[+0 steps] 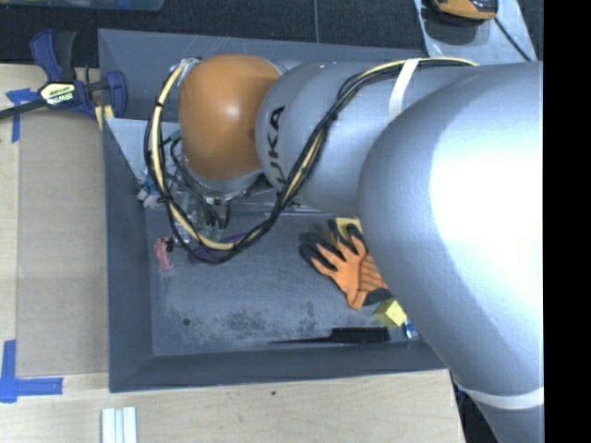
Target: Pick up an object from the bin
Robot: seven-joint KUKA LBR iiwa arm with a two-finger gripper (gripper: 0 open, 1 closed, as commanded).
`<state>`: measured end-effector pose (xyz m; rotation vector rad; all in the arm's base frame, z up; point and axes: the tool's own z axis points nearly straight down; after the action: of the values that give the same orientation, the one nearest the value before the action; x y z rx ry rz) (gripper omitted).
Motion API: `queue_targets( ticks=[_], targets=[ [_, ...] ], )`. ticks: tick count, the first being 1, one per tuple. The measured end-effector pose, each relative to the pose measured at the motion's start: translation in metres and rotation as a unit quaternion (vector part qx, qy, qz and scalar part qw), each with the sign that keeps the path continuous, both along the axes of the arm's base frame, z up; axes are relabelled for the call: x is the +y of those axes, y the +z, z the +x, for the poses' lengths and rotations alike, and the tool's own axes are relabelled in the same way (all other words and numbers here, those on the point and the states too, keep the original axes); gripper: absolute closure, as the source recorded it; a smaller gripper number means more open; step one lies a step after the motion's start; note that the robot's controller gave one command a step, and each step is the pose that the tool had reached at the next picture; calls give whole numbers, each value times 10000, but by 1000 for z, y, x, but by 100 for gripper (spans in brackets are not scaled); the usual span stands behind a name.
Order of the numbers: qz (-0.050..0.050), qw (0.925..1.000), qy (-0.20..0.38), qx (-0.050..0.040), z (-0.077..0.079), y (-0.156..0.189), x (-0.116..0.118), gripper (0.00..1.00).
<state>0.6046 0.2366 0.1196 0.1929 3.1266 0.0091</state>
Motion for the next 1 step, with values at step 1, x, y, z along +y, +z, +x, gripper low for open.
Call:
queue_targets(
  ticks=[1],
  targets=[
    [-20,9911,1332,14,-17,-17,-88,0]
  ],
)
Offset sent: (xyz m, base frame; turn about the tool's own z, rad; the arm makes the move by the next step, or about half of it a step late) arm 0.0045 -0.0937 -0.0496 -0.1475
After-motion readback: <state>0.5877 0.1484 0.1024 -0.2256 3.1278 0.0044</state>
